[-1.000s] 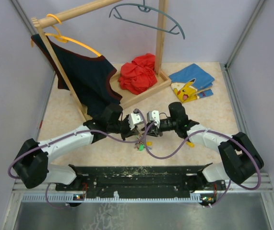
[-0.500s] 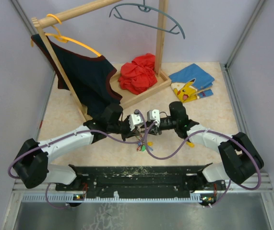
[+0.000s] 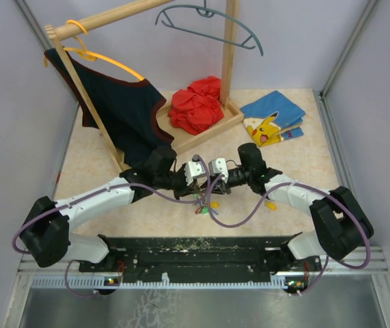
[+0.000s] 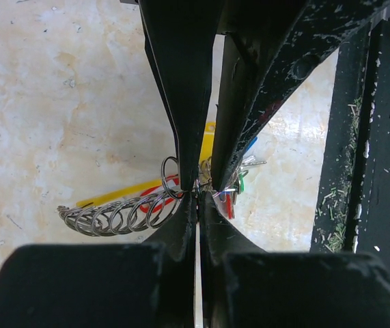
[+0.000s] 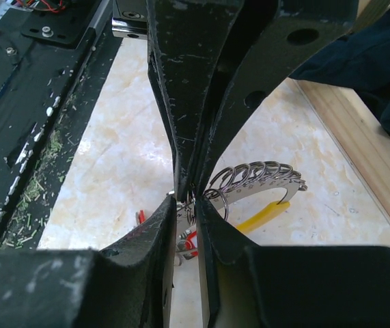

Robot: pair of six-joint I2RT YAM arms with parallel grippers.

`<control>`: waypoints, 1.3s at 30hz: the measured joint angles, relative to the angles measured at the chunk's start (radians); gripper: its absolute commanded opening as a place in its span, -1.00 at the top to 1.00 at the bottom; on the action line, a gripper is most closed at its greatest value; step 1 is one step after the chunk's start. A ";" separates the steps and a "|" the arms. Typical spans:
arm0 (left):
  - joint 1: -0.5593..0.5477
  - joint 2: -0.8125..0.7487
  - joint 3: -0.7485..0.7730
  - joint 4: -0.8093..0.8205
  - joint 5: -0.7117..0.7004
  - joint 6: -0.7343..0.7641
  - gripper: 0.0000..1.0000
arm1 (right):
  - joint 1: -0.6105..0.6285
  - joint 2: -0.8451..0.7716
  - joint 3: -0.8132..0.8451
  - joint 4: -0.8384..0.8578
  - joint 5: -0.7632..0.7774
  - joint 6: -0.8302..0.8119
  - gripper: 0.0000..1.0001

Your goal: Put the keys on the keyring

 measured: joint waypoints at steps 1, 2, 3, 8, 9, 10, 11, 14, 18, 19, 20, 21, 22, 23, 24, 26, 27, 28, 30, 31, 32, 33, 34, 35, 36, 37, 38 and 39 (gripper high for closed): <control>0.000 0.003 0.003 -0.005 0.003 -0.001 1.00 | 0.000 0.000 0.000 -0.003 -0.001 0.000 0.67; 0.000 0.006 0.006 -0.008 0.007 -0.001 1.00 | 0.000 0.000 0.000 -0.004 -0.002 0.000 0.70; 0.000 0.008 0.007 -0.010 0.010 -0.001 1.00 | 0.000 0.000 0.000 -0.005 -0.002 0.000 0.75; 0.000 0.013 0.013 -0.020 0.020 -0.001 0.83 | -0.001 0.000 0.000 0.003 0.005 0.013 1.00; 0.000 0.013 0.013 -0.019 0.019 -0.003 0.72 | -0.001 0.001 0.000 0.006 0.007 0.022 1.00; 0.000 0.013 0.013 -0.018 0.015 -0.006 0.58 | -0.001 0.001 0.000 0.011 0.011 0.031 1.00; 0.000 0.013 0.013 -0.015 0.010 -0.013 0.45 | -0.001 0.001 0.000 0.019 0.015 0.040 1.00; 0.000 -0.013 -0.016 0.035 -0.015 -0.043 0.26 | -0.005 0.001 -0.004 0.072 0.035 0.083 1.00; 0.004 -0.108 -0.139 0.168 -0.054 -0.098 0.10 | -0.013 -0.009 -0.058 0.206 0.050 0.177 1.00; 0.008 -0.138 -0.177 0.207 -0.068 -0.113 0.06 | -0.015 -0.011 -0.069 0.224 0.052 0.195 1.00; 0.010 -0.167 -0.215 0.243 -0.079 -0.127 0.03 | -0.017 -0.012 -0.075 0.240 0.054 0.211 1.00; 0.014 -0.197 -0.255 0.285 -0.090 -0.144 0.00 | -0.019 -0.012 -0.080 0.258 0.056 0.226 1.00; 0.018 -0.224 -0.291 0.330 -0.098 -0.157 -0.01 | -0.019 -0.012 -0.085 0.280 0.058 0.245 1.00; 0.020 -0.243 -0.320 0.371 -0.103 -0.169 -0.03 | -0.020 -0.012 -0.090 0.306 0.058 0.262 1.00; 0.024 -0.259 -0.349 0.417 -0.107 -0.179 -0.04 | -0.020 -0.012 -0.098 0.336 0.059 0.282 1.00; 0.031 -0.272 -0.390 0.487 -0.108 -0.198 -0.05 | -0.020 -0.012 -0.113 0.389 0.060 0.314 1.00; 0.037 -0.270 -0.404 0.521 -0.107 -0.209 -0.05 | -0.020 -0.012 -0.120 0.412 0.059 0.328 1.00; 0.043 -0.266 -0.417 0.550 -0.104 -0.221 -0.05 | -0.020 -0.012 -0.124 0.428 0.058 0.339 1.00; 0.060 -0.254 -0.439 0.616 -0.093 -0.245 -0.06 | -0.020 -0.012 -0.132 0.460 0.057 0.360 1.00; 0.067 -0.247 -0.451 0.651 -0.088 -0.255 -0.06 | -0.020 -0.012 -0.135 0.480 0.057 0.372 1.00; 0.073 -0.240 -0.462 0.684 -0.082 -0.266 -0.06 | -0.020 -0.012 -0.140 0.499 0.057 0.380 1.00; 0.079 -0.230 -0.474 0.719 -0.074 -0.277 -0.06 | -0.020 -0.012 -0.144 0.515 0.057 0.389 1.00; 0.082 -0.223 -0.478 0.734 -0.070 -0.283 -0.06 | -0.020 -0.012 -0.148 0.532 0.056 0.400 1.00; 0.084 -0.213 -0.480 0.754 -0.064 -0.291 -0.05 | -0.020 -0.012 -0.151 0.548 0.057 0.410 1.00; 0.085 -0.200 -0.480 0.774 -0.058 -0.298 -0.03 | -0.020 -0.012 -0.153 0.563 0.056 0.419 1.00; 0.086 -0.193 -0.480 0.789 -0.052 -0.303 -0.02 | -0.020 -0.012 -0.154 0.574 0.057 0.426 1.00; 0.086 -0.185 -0.480 0.803 -0.046 -0.309 -0.02 | -0.020 -0.012 -0.156 0.586 0.056 0.433 1.00; 0.086 -0.179 -0.481 0.818 -0.040 -0.314 -0.01 | -0.020 -0.012 -0.159 0.599 0.056 0.439 1.00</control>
